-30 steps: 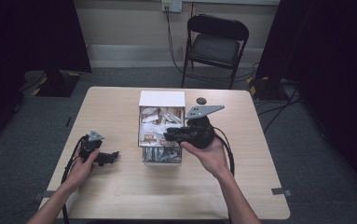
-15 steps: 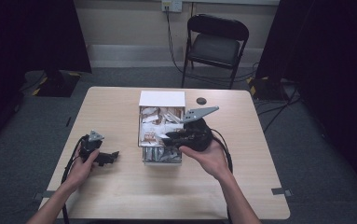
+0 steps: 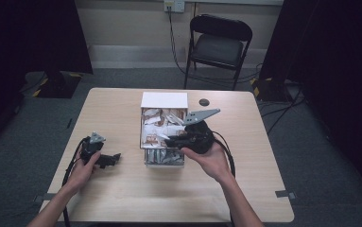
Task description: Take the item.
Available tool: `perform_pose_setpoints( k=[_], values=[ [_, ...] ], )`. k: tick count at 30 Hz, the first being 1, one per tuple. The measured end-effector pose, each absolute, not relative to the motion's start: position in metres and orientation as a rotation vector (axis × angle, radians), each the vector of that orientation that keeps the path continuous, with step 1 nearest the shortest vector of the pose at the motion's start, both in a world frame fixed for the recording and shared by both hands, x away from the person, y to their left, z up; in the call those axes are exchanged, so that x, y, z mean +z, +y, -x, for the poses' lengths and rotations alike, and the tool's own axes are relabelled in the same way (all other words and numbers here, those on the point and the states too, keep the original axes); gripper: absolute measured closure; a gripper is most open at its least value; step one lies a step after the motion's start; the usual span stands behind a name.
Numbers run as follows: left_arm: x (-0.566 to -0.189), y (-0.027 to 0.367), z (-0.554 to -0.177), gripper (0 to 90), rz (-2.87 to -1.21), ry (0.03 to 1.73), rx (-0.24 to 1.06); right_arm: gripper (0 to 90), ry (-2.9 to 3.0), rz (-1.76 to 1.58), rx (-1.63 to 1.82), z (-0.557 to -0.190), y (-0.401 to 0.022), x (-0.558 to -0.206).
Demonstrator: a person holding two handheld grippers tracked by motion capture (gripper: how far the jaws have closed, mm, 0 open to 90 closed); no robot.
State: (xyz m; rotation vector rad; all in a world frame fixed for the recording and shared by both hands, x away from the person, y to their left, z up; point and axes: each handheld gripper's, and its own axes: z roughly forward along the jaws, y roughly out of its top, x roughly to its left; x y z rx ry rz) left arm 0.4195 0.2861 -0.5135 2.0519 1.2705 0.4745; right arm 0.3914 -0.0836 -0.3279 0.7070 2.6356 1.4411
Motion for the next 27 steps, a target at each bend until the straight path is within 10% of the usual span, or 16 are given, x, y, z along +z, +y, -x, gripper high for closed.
perform_pose_setpoints(
  k=[27],
  values=[
    [-0.5135, 0.2861, -0.4195, 0.0, -2.052, 1.271, 0.474, 85.2, 2.506, -0.756, 1.576, -0.3921, -0.0930, -0.3228]
  ],
)
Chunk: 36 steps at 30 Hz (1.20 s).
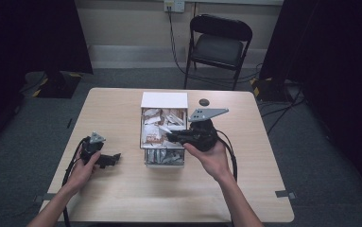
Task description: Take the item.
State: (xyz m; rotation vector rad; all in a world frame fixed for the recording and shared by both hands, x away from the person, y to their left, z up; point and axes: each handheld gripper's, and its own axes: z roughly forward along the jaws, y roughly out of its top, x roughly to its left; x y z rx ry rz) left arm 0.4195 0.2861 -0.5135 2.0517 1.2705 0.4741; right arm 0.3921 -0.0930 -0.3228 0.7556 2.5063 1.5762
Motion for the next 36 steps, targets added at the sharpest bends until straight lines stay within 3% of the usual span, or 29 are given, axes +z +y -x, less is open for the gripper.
perform_pose_setpoints(
  k=[36],
  values=[
    [-0.514, 0.286, -0.419, 0.0, -2.052, 1.270, 0.474, 85.3, 2.388, -0.736, 1.674, -0.378, -0.113, -0.294]
  ],
)
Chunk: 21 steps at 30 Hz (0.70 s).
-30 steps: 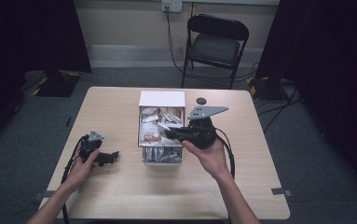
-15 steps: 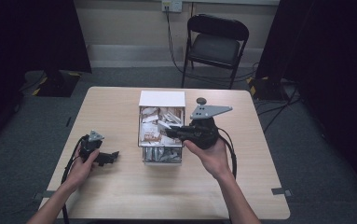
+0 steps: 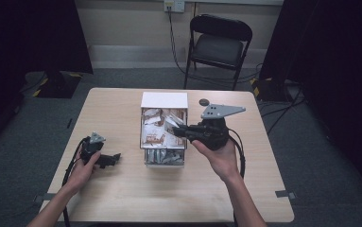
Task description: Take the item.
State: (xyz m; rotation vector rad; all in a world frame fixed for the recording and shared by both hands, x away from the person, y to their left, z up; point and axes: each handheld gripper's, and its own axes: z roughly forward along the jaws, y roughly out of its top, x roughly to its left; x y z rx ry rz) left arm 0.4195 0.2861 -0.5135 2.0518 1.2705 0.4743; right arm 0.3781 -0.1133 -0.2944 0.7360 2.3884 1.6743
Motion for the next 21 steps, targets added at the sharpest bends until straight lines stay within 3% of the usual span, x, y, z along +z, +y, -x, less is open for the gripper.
perform_pose_setpoints(
  k=[21],
  values=[
    [-0.513, 0.286, -0.420, 0.0, -2.055, 1.269, 0.471, 85.3, 2.277, -0.768, 1.722, -0.368, -0.144, -0.272]
  ],
)
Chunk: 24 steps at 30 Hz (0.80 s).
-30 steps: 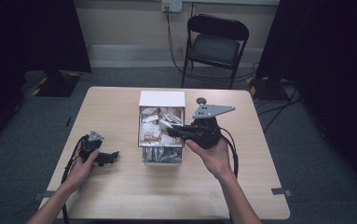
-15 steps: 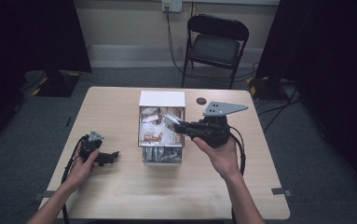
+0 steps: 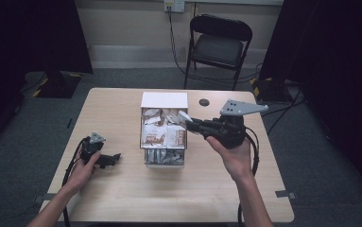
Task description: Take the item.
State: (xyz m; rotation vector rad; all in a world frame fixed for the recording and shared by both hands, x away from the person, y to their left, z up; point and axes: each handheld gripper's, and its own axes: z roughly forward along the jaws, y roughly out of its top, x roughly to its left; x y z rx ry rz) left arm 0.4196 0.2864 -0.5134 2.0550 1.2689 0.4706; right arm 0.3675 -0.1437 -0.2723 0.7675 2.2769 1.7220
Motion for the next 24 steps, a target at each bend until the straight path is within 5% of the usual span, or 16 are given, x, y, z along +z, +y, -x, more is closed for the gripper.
perform_pose_setpoints(
  k=[24],
  values=[
    [-0.514, 0.286, -0.420, 0.0, -2.053, 1.269, 0.473, 85.3, 2.232, -0.851, 1.644, -0.360, -0.177, -0.284]
  ],
)
